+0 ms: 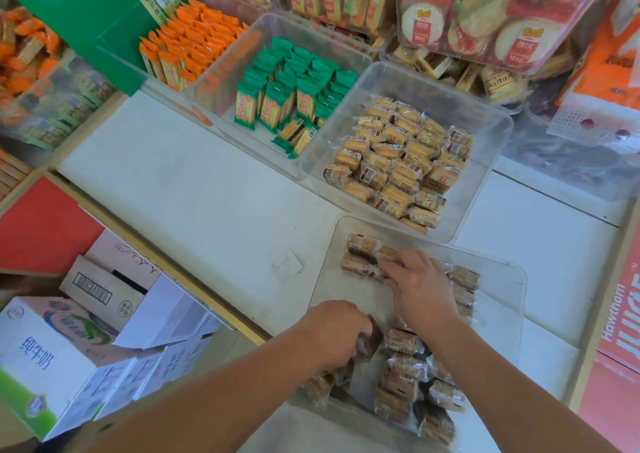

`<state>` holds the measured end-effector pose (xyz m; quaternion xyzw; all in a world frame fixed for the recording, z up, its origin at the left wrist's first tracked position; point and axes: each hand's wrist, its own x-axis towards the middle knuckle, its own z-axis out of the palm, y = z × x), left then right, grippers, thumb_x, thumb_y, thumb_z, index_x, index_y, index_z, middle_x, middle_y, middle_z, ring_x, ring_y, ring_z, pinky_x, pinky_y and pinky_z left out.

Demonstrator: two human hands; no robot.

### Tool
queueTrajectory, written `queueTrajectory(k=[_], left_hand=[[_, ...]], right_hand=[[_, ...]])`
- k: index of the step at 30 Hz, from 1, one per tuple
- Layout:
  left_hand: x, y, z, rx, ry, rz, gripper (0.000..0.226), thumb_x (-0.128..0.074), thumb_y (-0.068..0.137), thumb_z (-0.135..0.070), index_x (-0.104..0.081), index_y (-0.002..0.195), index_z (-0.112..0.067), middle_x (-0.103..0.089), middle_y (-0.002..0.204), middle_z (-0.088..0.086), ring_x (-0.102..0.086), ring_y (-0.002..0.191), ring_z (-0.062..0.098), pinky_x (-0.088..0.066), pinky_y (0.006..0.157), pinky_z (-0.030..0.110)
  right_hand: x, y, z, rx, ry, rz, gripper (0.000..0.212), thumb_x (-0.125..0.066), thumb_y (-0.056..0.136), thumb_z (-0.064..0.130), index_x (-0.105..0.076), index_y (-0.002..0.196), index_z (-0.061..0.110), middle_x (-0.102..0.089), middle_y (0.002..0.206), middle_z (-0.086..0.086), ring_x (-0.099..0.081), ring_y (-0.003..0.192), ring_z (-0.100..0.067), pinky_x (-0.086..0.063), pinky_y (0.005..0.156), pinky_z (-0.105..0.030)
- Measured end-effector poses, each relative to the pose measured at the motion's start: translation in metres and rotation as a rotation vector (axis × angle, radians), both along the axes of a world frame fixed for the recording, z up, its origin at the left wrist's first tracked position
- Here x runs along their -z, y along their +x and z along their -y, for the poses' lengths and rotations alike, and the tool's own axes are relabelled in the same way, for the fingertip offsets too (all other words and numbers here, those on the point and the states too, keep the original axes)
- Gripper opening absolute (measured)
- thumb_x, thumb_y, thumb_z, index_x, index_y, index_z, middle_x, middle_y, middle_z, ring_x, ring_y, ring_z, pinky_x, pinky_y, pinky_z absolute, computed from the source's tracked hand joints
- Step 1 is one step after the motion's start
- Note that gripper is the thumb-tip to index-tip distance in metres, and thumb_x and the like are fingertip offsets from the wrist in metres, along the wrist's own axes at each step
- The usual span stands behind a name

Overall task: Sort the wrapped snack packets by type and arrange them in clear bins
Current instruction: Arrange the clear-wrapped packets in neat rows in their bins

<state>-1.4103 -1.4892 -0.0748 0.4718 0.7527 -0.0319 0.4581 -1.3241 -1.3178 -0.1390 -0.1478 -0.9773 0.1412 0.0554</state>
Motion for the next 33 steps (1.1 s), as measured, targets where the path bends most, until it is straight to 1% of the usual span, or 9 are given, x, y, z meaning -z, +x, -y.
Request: queueTrajectory(k=[3,6,8,13,18,21,24,28,33], left_hand=[[0.008,0.002,-0.002,-0.018,-0.006,-0.075,0.021,-0.062,0.099,-0.025,-0.065,0.120,-0.022,-0.064,0.109,0.009,-0.057,0.098,0.028,-0.048,0.078,0.036],[0.013,0.006,-0.006,0.032,-0.024,-0.101,0.037,-0.069,0.095,-0.038,-0.061,0.130,-0.028,-0.066,0.119,0.004,-0.059,0.107,0.027,-0.044,0.085,0.037],[0.018,0.007,-0.009,0.007,-0.028,-0.097,0.038,-0.069,0.096,-0.027,-0.063,0.133,-0.031,-0.067,0.123,0.002,-0.062,0.111,0.025,-0.046,0.088,0.036],[0.027,-0.001,-0.011,-0.433,0.125,-0.065,0.023,-0.061,0.095,-0.010,-0.074,0.112,-0.021,-0.071,0.107,-0.001,-0.065,0.094,0.018,-0.049,0.075,0.027],[0.025,-0.004,-0.034,-0.733,0.286,-0.045,0.017,-0.056,0.102,-0.015,-0.069,0.112,-0.020,-0.066,0.098,-0.001,-0.058,0.083,0.015,-0.041,0.067,0.025],[0.023,-0.012,-0.041,-0.726,0.215,0.069,0.016,-0.058,0.099,-0.015,-0.070,0.109,-0.018,-0.070,0.104,0.002,-0.065,0.093,0.021,-0.052,0.078,0.029],[0.003,-0.024,-0.033,-0.635,0.275,0.039,0.024,-0.054,0.098,-0.011,-0.070,0.116,-0.017,-0.070,0.108,0.004,-0.066,0.098,0.023,-0.056,0.087,0.037],[-0.025,-0.039,0.006,-0.587,0.452,-0.064,0.029,-0.053,0.103,-0.019,-0.069,0.127,-0.024,-0.071,0.119,-0.007,-0.065,0.103,0.011,-0.053,0.093,0.026],[-0.019,-0.029,0.049,-0.562,0.439,-0.094,0.028,-0.058,0.103,-0.030,-0.068,0.128,-0.025,-0.070,0.115,-0.011,-0.058,0.092,0.002,-0.049,0.091,0.020]], right_hand=[[0.000,-0.003,-0.004,-0.032,-0.004,-0.010,0.046,-0.089,0.067,0.002,-0.076,0.109,0.018,-0.059,0.092,-0.004,-0.059,0.082,-0.030,-0.056,0.066,-0.044],[-0.007,0.003,-0.007,0.040,-0.046,-0.016,0.034,-0.088,0.073,0.017,-0.076,0.105,0.018,-0.060,0.092,-0.001,-0.058,0.085,-0.027,-0.055,0.071,-0.042],[-0.010,0.010,-0.009,0.069,-0.067,-0.007,0.024,-0.088,0.075,0.021,-0.076,0.095,0.017,-0.061,0.090,0.001,-0.058,0.084,-0.025,-0.054,0.072,-0.041],[-0.024,0.035,-0.006,0.110,-0.293,-0.132,0.015,-0.081,0.083,0.018,-0.079,0.098,0.017,-0.069,0.093,0.005,-0.065,0.086,-0.017,-0.058,0.071,-0.037],[-0.027,0.049,0.001,0.098,-0.354,-0.081,0.043,-0.090,0.073,0.020,-0.075,0.114,0.018,-0.067,0.104,0.005,-0.065,0.093,-0.016,-0.059,0.072,-0.034],[-0.018,0.036,0.007,0.060,-0.171,0.071,0.059,-0.094,0.063,0.038,-0.073,0.115,0.022,-0.062,0.101,0.002,-0.063,0.092,-0.024,-0.057,0.069,-0.040],[-0.011,0.023,0.011,0.071,-0.046,0.083,0.041,-0.090,0.070,0.038,-0.074,0.105,0.023,-0.056,0.095,0.000,-0.060,0.086,-0.025,-0.056,0.070,-0.041],[-0.006,0.017,0.016,0.062,-0.018,0.052,0.034,-0.090,0.071,0.027,-0.072,0.099,0.021,-0.056,0.092,-0.001,-0.060,0.081,-0.027,-0.055,0.068,-0.042],[-0.026,0.033,0.041,-0.028,-0.047,-0.064,0.014,-0.078,0.085,0.026,-0.071,0.092,0.017,-0.056,0.092,0.000,-0.055,0.079,-0.021,-0.053,0.063,-0.035]])
